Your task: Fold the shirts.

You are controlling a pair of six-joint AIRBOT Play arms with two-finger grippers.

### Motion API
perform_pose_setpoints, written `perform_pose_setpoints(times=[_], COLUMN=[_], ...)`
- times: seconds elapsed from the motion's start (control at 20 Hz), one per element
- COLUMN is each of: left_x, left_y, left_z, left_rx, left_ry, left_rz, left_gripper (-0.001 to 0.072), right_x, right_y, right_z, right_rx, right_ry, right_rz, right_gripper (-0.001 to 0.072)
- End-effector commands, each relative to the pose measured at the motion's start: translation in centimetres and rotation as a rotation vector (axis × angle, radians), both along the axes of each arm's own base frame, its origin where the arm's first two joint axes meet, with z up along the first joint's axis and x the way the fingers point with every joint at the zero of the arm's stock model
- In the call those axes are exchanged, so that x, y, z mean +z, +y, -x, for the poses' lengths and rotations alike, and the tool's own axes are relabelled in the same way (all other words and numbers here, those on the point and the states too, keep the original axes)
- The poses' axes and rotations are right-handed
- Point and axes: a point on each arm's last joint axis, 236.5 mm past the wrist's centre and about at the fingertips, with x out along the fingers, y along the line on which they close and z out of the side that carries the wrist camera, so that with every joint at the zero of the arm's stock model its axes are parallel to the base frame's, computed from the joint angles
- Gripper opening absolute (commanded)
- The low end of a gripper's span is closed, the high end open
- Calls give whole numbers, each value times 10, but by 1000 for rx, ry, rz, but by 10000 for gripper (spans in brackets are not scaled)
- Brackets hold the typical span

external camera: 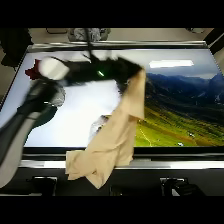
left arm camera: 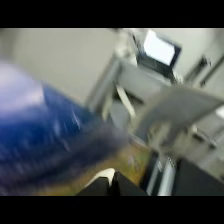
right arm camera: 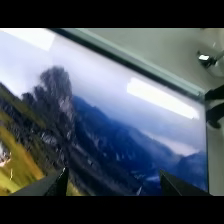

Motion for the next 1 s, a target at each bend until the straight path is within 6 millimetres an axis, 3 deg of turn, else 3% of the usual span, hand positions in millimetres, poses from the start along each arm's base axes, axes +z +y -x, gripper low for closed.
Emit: perform_pose_setpoints(times=[0.0,0.1,0.15,0.2,0.25,0.4,0.45,0.5,0.55,0.65,0.8,0.95], left_x=[-148,-172,-175,-176,-179,-188,-186,-183,-185,-202,-246,-292], left_y=[-46,-27,-6,21,58,190,225,241,247,243,206,186], left_z=[30,45,43,37,25,-9,-10,0,15,55,124,183], left_rx=[-134,-222,-233,-220,-170,110,186,207,204,168,75,-15], left_ry=[427,522,551,562,560,523,518,527,551,607,719,808], left_rz=[-178,-260,-306,-363,-452,-798,-873,-888,-883,-860,-776,-817], left_gripper=[720,720,720,658,603,603,604,604,604,604,603,602], right_x=[-70,-107,-126,-146,-167,-252,-283,-309,-331,-362,-397,-423], right_y=[1,4,5,5,4,-8,-10,-8,-3,13,21,30], right_z=[-14,-35,-50,-68,-85,-117,-119,-118,-113,-103,-89,-72], right_rx=[-18,-18,-6,6,7,-15,-8,16,44,105,131,152], right_ry=[306,453,513,567,615,840,941,1027,1112,1230,1310,1367], right_rz=[23,50,79,115,127,55,-11,-90,-189,-344,-364,-365], right_gripper=[668,668,668,668,668,667,666,653,608,610,678,678])
